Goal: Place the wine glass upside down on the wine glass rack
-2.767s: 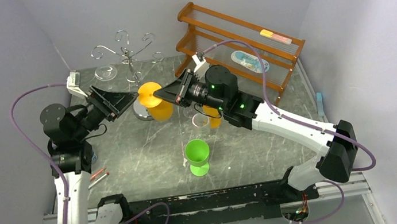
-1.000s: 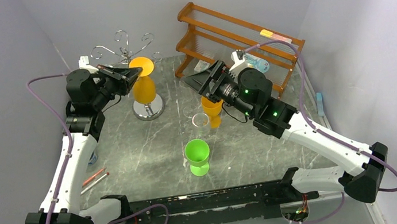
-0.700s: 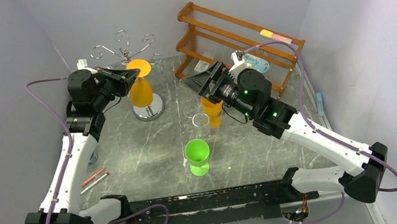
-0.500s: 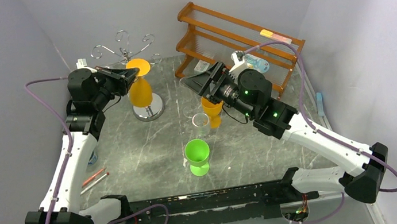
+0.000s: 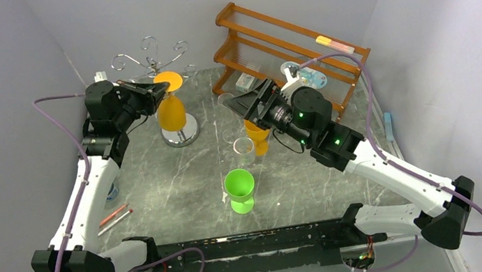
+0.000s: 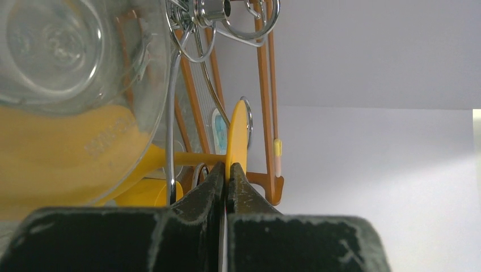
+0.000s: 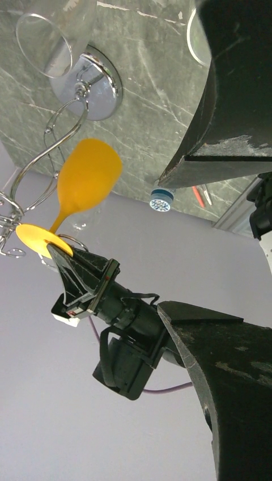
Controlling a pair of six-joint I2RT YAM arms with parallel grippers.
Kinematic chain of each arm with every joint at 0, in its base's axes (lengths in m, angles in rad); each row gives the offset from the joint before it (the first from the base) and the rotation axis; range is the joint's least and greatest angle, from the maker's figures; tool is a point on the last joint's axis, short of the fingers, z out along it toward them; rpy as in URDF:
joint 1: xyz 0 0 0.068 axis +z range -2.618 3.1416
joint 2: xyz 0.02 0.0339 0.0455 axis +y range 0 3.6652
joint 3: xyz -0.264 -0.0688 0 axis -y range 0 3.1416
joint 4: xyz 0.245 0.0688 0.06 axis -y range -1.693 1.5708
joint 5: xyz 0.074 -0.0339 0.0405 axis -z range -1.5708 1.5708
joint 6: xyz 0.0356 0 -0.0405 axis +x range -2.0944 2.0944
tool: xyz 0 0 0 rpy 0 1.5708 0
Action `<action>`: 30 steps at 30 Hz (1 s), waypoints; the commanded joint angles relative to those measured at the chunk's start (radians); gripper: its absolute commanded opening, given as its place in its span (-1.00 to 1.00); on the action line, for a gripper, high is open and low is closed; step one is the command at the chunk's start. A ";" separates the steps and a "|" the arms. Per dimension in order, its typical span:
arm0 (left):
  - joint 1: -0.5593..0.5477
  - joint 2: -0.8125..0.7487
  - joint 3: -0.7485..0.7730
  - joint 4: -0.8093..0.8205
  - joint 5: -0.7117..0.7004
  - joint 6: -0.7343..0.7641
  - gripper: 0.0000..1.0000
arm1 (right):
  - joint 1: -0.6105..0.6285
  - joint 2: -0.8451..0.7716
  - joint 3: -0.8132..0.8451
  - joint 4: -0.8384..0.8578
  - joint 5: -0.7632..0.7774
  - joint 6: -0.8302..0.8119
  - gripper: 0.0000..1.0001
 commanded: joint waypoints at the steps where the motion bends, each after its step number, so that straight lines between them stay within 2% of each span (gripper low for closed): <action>1: -0.001 0.011 0.041 0.044 -0.060 -0.001 -0.90 | -0.006 -0.025 -0.014 -0.009 0.018 -0.009 0.53; 8: -0.001 -0.015 0.057 0.006 -0.146 0.003 -0.90 | -0.006 -0.057 -0.033 -0.017 0.029 -0.002 0.53; 14: -0.001 -0.002 0.041 0.028 -0.113 -0.026 -0.90 | -0.006 -0.075 -0.038 -0.026 0.038 -0.005 0.53; 23: -0.001 -0.073 0.015 -0.018 -0.166 -0.018 -0.90 | -0.006 -0.077 -0.042 -0.029 0.030 -0.003 0.53; 30: -0.001 -0.121 -0.062 -0.008 -0.119 -0.036 -0.90 | -0.007 -0.076 -0.053 -0.029 0.025 0.004 0.53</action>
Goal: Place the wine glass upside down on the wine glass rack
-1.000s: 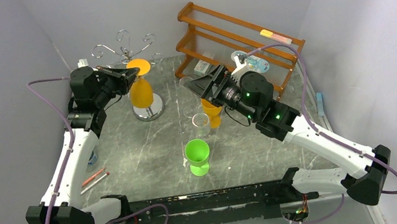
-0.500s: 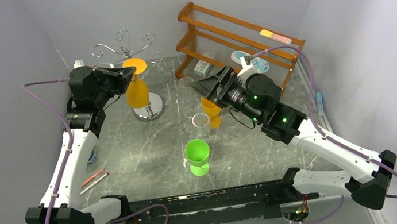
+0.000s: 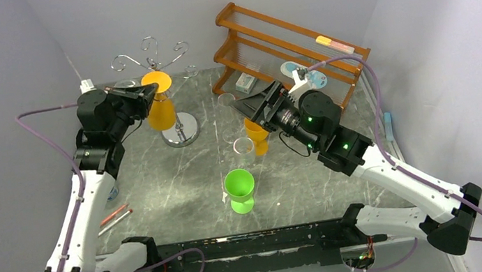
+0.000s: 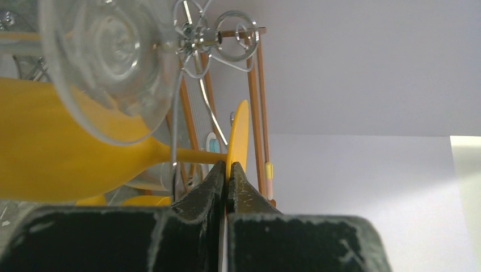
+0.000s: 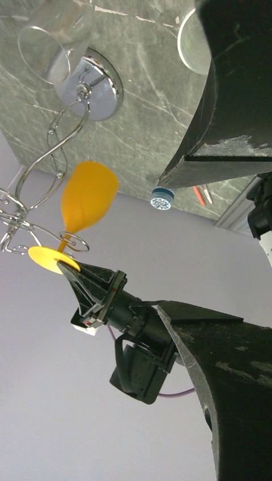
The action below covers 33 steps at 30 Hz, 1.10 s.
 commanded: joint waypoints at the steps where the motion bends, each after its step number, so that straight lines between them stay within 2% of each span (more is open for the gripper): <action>1: 0.000 -0.039 -0.057 0.021 0.008 -0.007 -0.90 | -0.006 -0.011 -0.022 -0.017 0.010 0.003 0.53; 16: 0.000 -0.109 -0.063 -0.006 0.097 0.040 -0.90 | -0.006 -0.013 -0.040 -0.038 0.028 -0.008 0.53; 28: 0.000 -0.048 -0.043 -0.003 0.204 0.113 -0.90 | -0.006 -0.023 -0.053 -0.053 0.043 -0.011 0.53; 31: 0.000 -0.040 -0.041 -0.024 0.203 0.138 -0.79 | -0.006 -0.026 -0.054 -0.056 0.048 -0.011 0.52; 33: 0.000 -0.045 -0.047 -0.030 0.207 0.147 -0.61 | -0.006 -0.029 -0.053 -0.060 0.050 -0.014 0.53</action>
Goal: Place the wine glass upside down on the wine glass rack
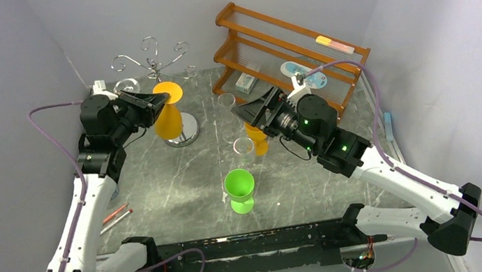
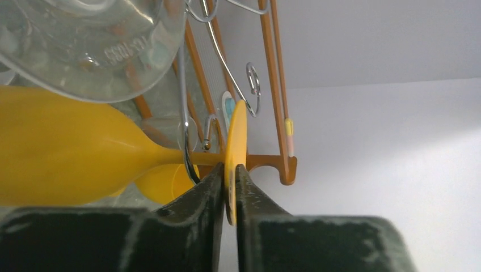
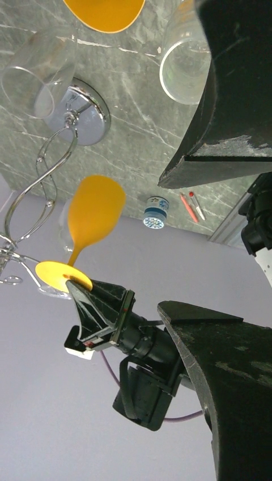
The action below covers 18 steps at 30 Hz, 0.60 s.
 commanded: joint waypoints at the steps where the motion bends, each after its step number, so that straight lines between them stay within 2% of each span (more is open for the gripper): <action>1: 0.000 -0.011 0.024 -0.027 0.045 0.058 -0.48 | -0.006 -0.025 -0.013 -0.018 0.037 -0.014 0.53; 9: 0.000 -0.057 0.038 -0.102 0.070 0.142 0.26 | -0.006 -0.041 -0.014 -0.044 0.057 -0.032 0.53; 13: 0.000 -0.082 0.041 -0.161 0.113 0.214 0.46 | -0.006 -0.059 -0.020 -0.080 0.074 -0.068 0.55; 18: 0.000 -0.152 0.042 -0.267 0.115 0.347 0.64 | -0.006 -0.089 -0.012 -0.158 0.089 -0.200 0.60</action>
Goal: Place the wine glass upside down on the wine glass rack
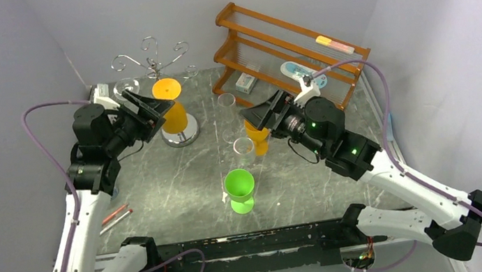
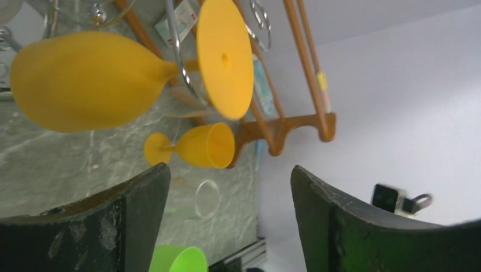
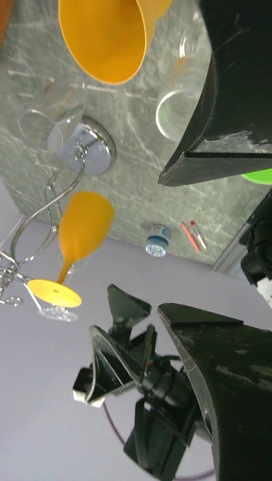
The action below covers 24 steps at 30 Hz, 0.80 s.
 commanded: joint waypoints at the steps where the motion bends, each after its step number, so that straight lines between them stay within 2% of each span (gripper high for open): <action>1: 0.000 -0.083 0.024 -0.137 0.030 0.183 0.66 | -0.006 -0.039 -0.008 -0.102 0.048 -0.160 0.61; 5: 0.000 -0.171 0.055 -0.257 -0.093 0.377 0.84 | -0.006 -0.058 0.002 -0.213 0.155 -0.296 0.68; 10: 0.000 -0.280 0.042 -0.349 -0.240 0.590 0.88 | -0.006 -0.085 -0.004 -0.285 0.300 -0.410 0.71; 14: 0.000 -0.338 0.030 -0.376 -0.320 0.691 0.87 | -0.006 -0.113 -0.011 -0.265 0.330 -0.495 0.72; 18: 0.000 -0.364 0.023 -0.367 -0.309 0.758 0.86 | -0.006 -0.114 -0.014 -0.240 0.252 -0.567 0.72; 24: 0.000 -0.395 -0.021 -0.337 -0.248 0.768 0.84 | 0.001 -0.009 0.001 -0.313 -0.015 -0.606 0.63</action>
